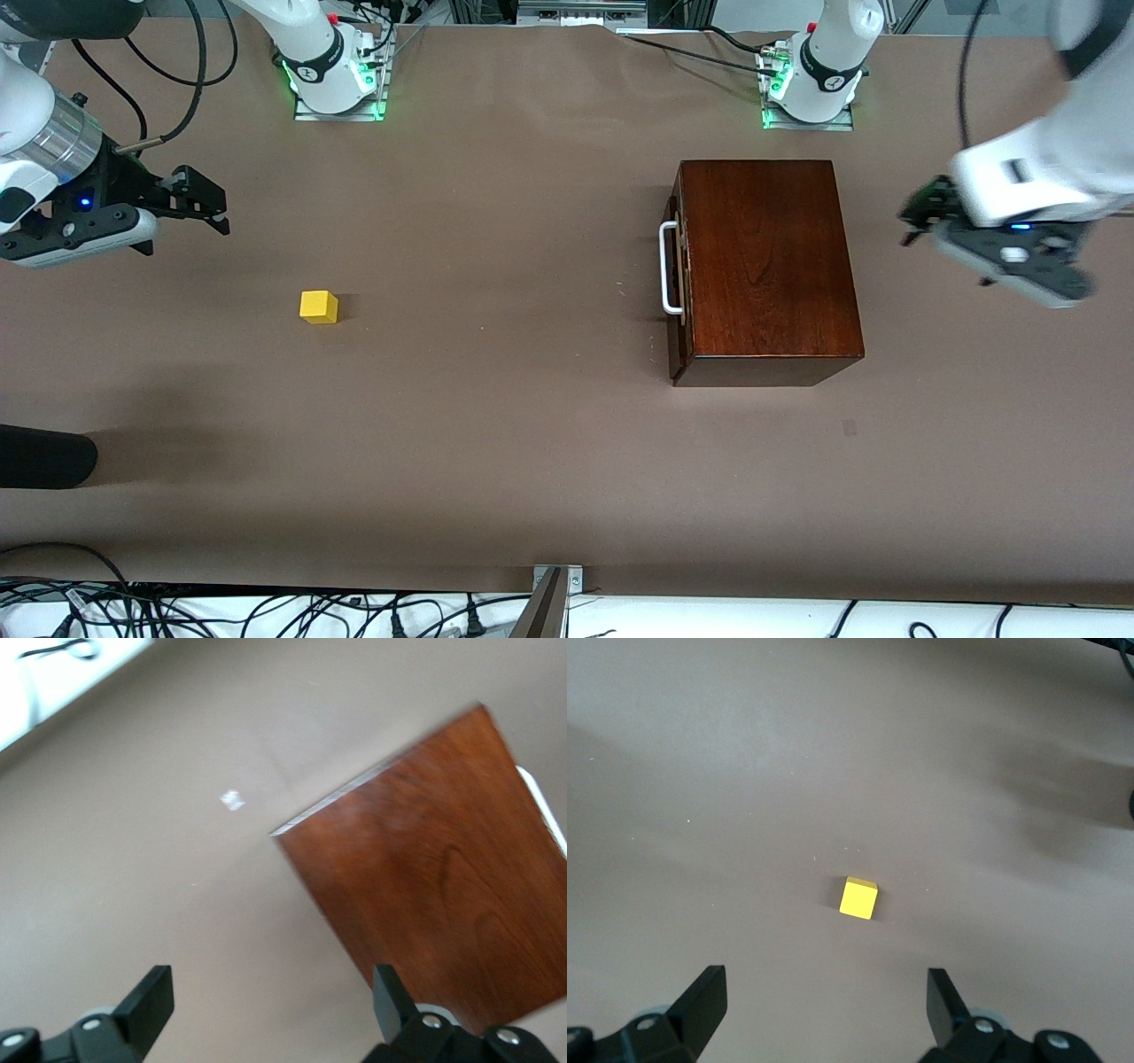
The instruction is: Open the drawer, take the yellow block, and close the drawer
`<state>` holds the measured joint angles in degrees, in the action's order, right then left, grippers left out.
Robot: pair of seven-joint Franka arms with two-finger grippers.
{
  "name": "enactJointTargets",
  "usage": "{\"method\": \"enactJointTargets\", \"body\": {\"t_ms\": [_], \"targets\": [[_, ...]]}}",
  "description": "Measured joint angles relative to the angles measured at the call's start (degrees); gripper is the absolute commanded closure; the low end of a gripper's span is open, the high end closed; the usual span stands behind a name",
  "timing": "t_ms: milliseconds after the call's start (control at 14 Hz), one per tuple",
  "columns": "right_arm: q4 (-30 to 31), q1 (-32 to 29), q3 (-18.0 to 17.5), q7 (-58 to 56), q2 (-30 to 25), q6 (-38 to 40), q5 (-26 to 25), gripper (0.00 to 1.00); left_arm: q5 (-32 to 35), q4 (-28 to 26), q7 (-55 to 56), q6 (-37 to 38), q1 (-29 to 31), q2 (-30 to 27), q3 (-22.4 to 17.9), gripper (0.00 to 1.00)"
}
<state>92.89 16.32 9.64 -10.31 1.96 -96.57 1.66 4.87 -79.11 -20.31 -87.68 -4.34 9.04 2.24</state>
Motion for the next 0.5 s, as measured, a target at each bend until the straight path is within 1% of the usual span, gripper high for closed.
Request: {"method": "enactJointTargets", "body": {"t_ms": [143,286,357,500], "targets": [[-0.2,0.0,0.0,0.0,0.2,0.0,-0.3,0.00,-2.0,-6.4,9.6,-3.3,0.6,-5.4,-2.1,0.00],[-0.4,0.0,0.0,0.0,0.7,0.2,-0.9,0.00,-2.8,-11.4,20.4,-3.9,0.6,-9.8,-3.0,0.00],[-0.4,0.0,0.0,0.0,0.8,0.4,-1.2,0.00,-2.8,-13.4,22.6,-4.0,0.5,-10.9,-3.0,0.00],[-0.6,0.0,0.1,0.0,0.9,0.4,-1.6,0.00,-2.8,-16.0,23.6,-4.8,0.5,-11.4,-3.0,0.00]]}}
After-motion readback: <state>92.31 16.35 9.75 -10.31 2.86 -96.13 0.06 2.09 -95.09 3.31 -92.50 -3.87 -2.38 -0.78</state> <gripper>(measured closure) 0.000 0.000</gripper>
